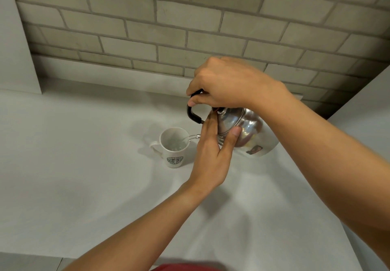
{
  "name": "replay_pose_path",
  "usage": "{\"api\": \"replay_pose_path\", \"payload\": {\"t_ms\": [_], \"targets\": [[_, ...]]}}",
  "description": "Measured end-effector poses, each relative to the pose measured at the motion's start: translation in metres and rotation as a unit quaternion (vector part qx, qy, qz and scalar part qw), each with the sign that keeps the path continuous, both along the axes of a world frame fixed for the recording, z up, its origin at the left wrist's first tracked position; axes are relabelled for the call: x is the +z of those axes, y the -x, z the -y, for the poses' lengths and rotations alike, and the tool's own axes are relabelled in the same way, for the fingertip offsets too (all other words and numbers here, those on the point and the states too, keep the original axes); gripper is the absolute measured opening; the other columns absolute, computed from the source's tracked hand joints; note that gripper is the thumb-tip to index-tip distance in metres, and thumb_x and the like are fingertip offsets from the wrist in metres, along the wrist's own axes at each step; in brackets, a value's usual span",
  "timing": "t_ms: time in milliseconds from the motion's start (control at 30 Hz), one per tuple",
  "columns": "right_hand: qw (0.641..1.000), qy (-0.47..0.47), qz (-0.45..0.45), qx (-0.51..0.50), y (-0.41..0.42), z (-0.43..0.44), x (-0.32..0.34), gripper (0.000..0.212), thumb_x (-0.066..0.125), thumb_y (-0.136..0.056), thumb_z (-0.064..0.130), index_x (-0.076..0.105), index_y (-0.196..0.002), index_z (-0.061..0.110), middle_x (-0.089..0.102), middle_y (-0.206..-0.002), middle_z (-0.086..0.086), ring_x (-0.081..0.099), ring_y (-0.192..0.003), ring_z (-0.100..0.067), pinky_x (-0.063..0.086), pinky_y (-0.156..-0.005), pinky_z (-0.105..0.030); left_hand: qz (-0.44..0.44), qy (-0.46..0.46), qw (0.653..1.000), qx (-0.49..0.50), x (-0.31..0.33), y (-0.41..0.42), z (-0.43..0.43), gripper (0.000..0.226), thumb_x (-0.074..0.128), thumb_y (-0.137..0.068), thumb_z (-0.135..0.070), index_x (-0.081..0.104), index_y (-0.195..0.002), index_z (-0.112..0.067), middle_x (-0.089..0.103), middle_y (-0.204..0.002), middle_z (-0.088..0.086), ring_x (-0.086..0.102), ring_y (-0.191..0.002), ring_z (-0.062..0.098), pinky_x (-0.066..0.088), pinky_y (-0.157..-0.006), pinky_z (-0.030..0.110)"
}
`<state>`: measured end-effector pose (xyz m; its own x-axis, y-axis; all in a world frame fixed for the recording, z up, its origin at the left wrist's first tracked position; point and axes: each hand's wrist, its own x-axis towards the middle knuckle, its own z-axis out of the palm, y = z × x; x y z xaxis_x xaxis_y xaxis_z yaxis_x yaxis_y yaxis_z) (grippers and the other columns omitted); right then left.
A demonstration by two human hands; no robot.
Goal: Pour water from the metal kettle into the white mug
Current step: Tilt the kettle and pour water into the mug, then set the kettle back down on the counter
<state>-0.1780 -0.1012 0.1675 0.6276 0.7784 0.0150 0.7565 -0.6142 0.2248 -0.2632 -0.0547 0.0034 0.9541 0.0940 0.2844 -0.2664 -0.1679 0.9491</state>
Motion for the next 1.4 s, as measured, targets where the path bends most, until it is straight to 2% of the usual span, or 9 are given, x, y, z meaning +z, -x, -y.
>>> {"api": "replay_pose_path", "payload": {"t_ms": [300,467,567,633,767,900,1133,1300,1400], "targets": [[0.979,-0.197,-0.049,-0.036,0.001,0.054,-0.039,0.036,0.061,-0.100,0.050,0.077,-0.123,0.028,0.074,-0.100,0.001,0.067,-0.090,-0.018,0.056,-0.082,-0.044,-0.037,-0.133,0.989,-0.054,-0.017,-0.004,-0.015,0.082,0.056,-0.099,-0.061,0.024,-0.165,-0.026,0.029,-0.169,-0.006,0.032,-0.154,0.006,0.032,-0.123,0.026],[0.947,-0.318,-0.007,-0.048,0.006,0.087,-0.065,0.032,0.068,-0.098,0.042,0.080,-0.119,0.021,0.070,-0.089,0.008,0.056,-0.076,-0.003,0.040,-0.075,-0.007,0.020,-0.182,0.981,-0.064,-0.010,-0.003,-0.018,0.066,0.065,-0.100,-0.047,0.041,-0.157,-0.024,0.032,-0.155,-0.018,0.015,-0.133,-0.034,0.015,-0.103,-0.007],[0.918,-0.390,0.010,-0.069,0.010,0.103,-0.075,0.029,0.073,-0.096,0.037,0.081,-0.117,0.018,0.071,-0.091,0.011,0.060,-0.080,0.000,0.039,-0.077,-0.003,0.079,-0.255,0.962,-0.057,-0.009,-0.001,-0.025,0.048,0.064,-0.102,-0.041,0.058,-0.145,-0.021,0.042,-0.159,0.000,0.036,-0.148,0.005,0.033,-0.118,0.020],[0.899,-0.430,0.014,-0.077,0.013,0.112,-0.084,0.027,0.076,-0.095,0.032,0.081,-0.115,0.015,0.071,-0.088,0.009,0.059,-0.077,0.004,0.039,-0.077,-0.003,0.124,-0.283,0.951,-0.018,-0.007,-0.001,-0.028,0.033,0.063,-0.102,-0.037,0.068,-0.128,-0.018,0.055,-0.144,0.000,0.053,-0.134,0.022,0.049,-0.106,0.038],[0.866,-0.492,0.019,-0.088,0.015,0.122,-0.104,0.024,0.079,-0.092,0.025,0.082,-0.113,0.012,0.063,-0.085,0.018,0.058,-0.076,0.013,0.038,-0.075,-0.003,0.083,-0.222,0.971,0.032,0.009,-0.018,-0.030,0.034,0.056,-0.106,-0.037,0.052,-0.137,-0.023,0.047,-0.131,-0.011,0.057,-0.115,0.012,0.057,-0.087,0.038],[0.851,-0.515,0.008,-0.101,0.009,0.127,-0.116,0.024,0.079,-0.092,0.025,0.082,-0.113,0.013,0.066,-0.086,0.013,0.059,-0.077,0.012,0.039,-0.075,-0.004,0.031,-0.244,0.969,-0.027,0.019,-0.045,-0.033,0.042,0.049,-0.111,-0.029,0.051,-0.153,-0.023,0.063,-0.141,0.000,0.064,-0.121,0.018,0.051,-0.102,0.033],[0.842,-0.517,-0.062,-0.143,-0.024,0.133,-0.123,0.034,0.067,-0.097,0.045,0.076,-0.124,0.026,0.064,-0.090,0.024,0.064,-0.085,0.002,0.040,-0.076,-0.006,0.041,-0.261,0.964,-0.010,0.023,-0.084,-0.033,0.034,0.050,-0.111,-0.020,0.064,-0.141,-0.011,0.074,-0.128,0.006,0.068,-0.114,0.024,0.041,-0.089,0.017],[0.861,-0.455,-0.059,-0.220,-0.062,0.152,-0.141,0.052,0.044,-0.105,0.056,0.053,-0.149,0.030,0.054,-0.118,0.010,0.053,-0.118,-0.016,0.040,-0.099,-0.024,0.049,-0.267,0.962,0.024,0.019,-0.136,-0.041,0.032,0.051,-0.110,-0.018,0.065,-0.138,-0.009,0.074,-0.124,0.010,0.068,-0.114,0.029,0.036,-0.084,0.013],[0.868,-0.416,-0.084,-0.257,-0.090,0.158,-0.155,0.052,0.040,-0.107,0.051,0.046,-0.153,0.026,0.067,-0.106,0.006,0.063,-0.103,-0.019,0.044,-0.086,-0.031,0.060,-0.266,0.961,0.045,0.016,-0.169,-0.048,0.029,0.053,-0.109,-0.014,0.067,-0.133,-0.008,0.076,-0.115,0.012,0.069,-0.105,0.031,0.037,-0.079,0.016]]}}
